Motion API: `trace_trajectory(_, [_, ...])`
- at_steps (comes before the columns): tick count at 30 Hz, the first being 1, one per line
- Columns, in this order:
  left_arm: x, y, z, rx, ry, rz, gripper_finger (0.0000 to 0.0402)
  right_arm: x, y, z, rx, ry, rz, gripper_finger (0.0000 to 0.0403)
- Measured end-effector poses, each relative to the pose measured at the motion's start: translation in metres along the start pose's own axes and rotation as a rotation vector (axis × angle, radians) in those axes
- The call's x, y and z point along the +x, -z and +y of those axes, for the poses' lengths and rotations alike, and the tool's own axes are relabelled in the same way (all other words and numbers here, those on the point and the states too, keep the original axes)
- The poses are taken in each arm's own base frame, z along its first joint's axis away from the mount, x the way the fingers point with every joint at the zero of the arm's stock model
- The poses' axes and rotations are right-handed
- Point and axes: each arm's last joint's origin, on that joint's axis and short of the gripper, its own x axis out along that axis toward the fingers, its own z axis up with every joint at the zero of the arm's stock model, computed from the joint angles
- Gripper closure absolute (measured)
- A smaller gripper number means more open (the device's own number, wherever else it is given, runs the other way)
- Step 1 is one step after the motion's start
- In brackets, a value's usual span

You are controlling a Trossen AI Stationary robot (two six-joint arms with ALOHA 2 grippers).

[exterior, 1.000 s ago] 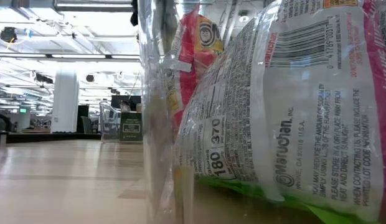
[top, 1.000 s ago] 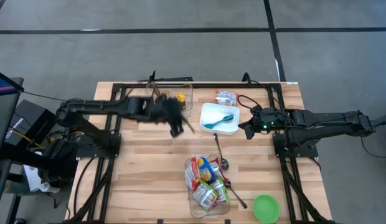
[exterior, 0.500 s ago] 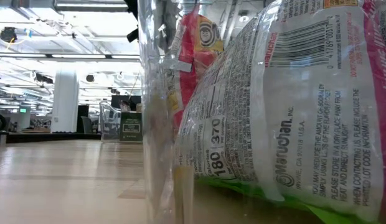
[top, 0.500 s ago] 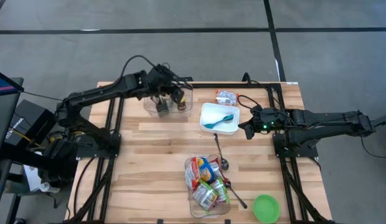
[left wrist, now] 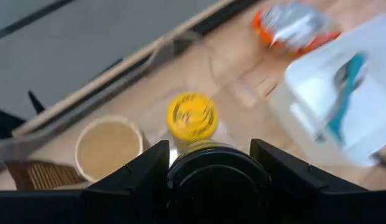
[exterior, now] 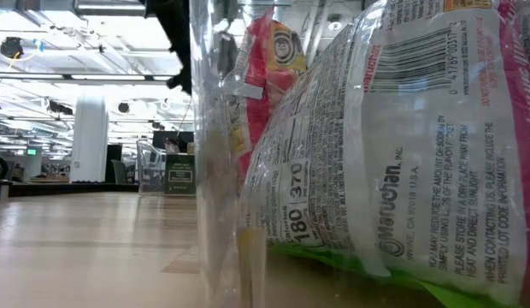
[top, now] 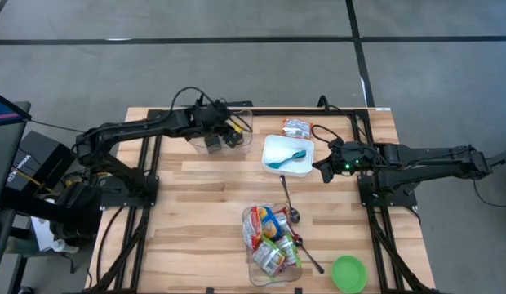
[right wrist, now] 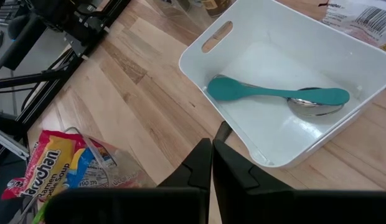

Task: Pick & Place Food Item
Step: Put the black seasoning bottle into the top transparent bin

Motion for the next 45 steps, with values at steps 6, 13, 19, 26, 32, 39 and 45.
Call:
trace_trajectory(6, [0.026,0.022,0.012,-0.022,-0.03,0.001,0.0203,0.0,0.0,0.0,0.0,0.0,0.0,0.0395])
trace_trajectory(13, [0.042,0.038,0.021,-0.048,-0.027,-0.005,0.019,0.0,0.0,0.0,0.0,0.0,0.0,0.0395])
trace_trajectory(19, [0.047,0.045,0.021,-0.056,-0.014,-0.016,0.0204,0.0,0.0,0.0,0.0,0.0,0.0,0.0395])
trace_trajectory(26, [0.058,0.055,0.02,-0.09,-0.013,0.011,0.0187,0.0,0.0,0.0,0.0,0.0,0.0,0.0395])
trace_trajectory(32, [0.068,0.057,0.016,-0.09,-0.001,0.014,0.02,0.0,0.0,0.0,0.0,0.0,0.0,0.0395])
trace_trajectory(39, [0.071,0.058,0.015,-0.085,0.007,0.021,0.0169,0.0,0.0,0.0,0.0,0.0,0.0,0.0395])
trace_trajectory(45, [0.071,0.057,0.014,-0.087,0.012,0.008,0.0164,0.0,0.0,0.0,0.0,0.0,0.0,0.0395])
